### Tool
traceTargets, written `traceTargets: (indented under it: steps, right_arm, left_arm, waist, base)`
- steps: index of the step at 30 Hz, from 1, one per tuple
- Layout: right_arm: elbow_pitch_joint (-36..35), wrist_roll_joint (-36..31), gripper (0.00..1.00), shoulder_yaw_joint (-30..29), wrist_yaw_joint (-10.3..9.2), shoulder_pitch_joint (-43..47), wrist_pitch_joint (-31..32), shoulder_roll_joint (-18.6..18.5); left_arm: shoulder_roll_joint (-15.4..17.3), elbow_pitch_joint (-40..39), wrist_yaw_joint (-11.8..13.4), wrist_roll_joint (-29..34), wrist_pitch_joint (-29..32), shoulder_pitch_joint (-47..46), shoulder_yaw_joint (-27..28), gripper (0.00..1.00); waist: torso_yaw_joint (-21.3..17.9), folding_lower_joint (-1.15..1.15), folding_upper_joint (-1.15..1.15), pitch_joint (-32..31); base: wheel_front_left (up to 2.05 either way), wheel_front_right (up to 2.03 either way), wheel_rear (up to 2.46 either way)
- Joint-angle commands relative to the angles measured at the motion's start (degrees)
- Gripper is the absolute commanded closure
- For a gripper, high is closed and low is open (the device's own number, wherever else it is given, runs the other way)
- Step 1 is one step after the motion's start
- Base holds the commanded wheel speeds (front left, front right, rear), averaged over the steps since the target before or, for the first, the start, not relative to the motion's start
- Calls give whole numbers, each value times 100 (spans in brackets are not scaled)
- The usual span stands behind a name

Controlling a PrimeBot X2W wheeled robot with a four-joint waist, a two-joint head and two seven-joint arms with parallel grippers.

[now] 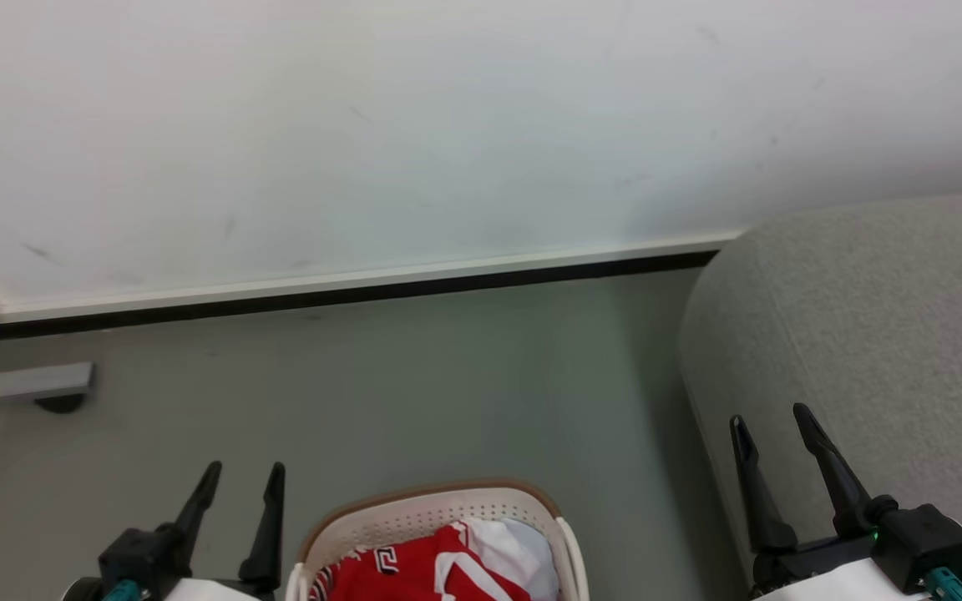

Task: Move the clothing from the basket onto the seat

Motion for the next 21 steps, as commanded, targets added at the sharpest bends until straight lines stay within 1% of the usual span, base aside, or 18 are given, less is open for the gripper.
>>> traceTargets:
  steps: [1,4,7,11,19,21]
  right_arm:
    - [-36,63,0,-4,-12,-70,4,-24]
    - [-159,198,0,21,-12,-127,4,-20]
    - [-268,310,0,26,-12,-167,4,-21]
    - [-423,410,0,6,-12,-269,4,-20]
    - [-783,542,0,30,-12,-419,4,-16]
    - [-876,567,0,31,-12,-469,4,-18]
  left_arm:
    - [69,86,10,-50,-4,-75,-48,0]
    - [240,286,10,-102,-4,-195,-196,0]
    - [454,547,10,-172,-4,-323,-475,0]
    - [752,1112,10,-279,-5,-600,-855,0]
    - [1303,2407,10,-523,75,-1388,-2147,0]
    - [1425,2687,10,-492,121,-1612,-2545,0]
  waist:
    - [-196,0,0,168]
    - [-415,0,0,367]
    - [-611,0,0,597]
    - [-831,0,0,906]
    - [-1182,0,0,1600]
    - [-1248,0,0,1778]
  base:
    - [0,0,0]
    - [0,0,0]
    - [0,0,0]
    - [0,0,0]
    - [0,0,0]
    - [0,0,0]
